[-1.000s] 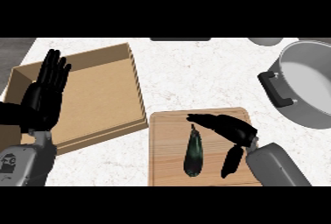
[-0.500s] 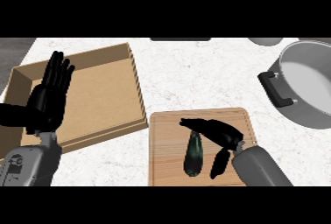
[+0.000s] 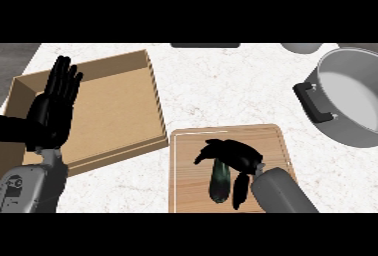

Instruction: Pick the eggplant from the cutting board and place it in the pot

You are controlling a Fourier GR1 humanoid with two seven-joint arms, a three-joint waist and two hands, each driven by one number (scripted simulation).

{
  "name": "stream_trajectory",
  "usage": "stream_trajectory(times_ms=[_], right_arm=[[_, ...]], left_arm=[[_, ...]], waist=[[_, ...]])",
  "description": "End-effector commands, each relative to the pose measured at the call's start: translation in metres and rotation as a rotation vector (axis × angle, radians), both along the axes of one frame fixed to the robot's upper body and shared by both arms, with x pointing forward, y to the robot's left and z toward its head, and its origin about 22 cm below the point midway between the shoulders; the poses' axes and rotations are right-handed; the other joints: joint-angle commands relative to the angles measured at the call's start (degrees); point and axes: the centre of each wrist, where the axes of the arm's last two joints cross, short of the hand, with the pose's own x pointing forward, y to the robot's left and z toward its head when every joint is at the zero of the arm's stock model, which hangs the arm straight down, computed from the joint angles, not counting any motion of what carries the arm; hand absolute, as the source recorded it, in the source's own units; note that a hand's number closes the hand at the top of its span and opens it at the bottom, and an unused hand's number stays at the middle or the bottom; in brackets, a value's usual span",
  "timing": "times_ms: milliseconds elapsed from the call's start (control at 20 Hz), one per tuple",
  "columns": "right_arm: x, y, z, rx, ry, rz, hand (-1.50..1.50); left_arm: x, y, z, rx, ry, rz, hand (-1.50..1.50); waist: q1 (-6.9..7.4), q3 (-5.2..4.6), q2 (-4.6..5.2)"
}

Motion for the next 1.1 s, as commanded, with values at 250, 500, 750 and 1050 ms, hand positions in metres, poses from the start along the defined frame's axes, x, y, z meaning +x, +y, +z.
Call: stream_trajectory(times_ms=[250, 500, 750, 1050], right_arm=[[-0.014, 0.026, -0.017, 0.066, -0.071, 0.081, 1.5], [-0.014, 0.028, -0.01, 0.068, -0.123, 0.026, 1.5], [-0.009, 0.008, 0.044, 0.055, -0.254, -0.105, 1.5], [0.066, -0.03, 0.079, -0.204, -0.386, -0.838, 1.5]], left_arm=[[0.003, 0.019, -0.018, 0.001, 0.013, 0.004, 0.0], [0.004, 0.003, 0.008, 0.008, -0.013, 0.014, 0.0], [0.001, -0.015, 0.014, 0.017, -0.006, -0.007, 0.0], [0.004, -0.004, 0.009, 0.01, -0.008, -0.017, 0.0]], waist=[[0.12, 0.45, 0.5], [0.08, 0.47, 0.43], [-0.5, 0.44, 0.18], [0.54, -0.07, 1.66]])
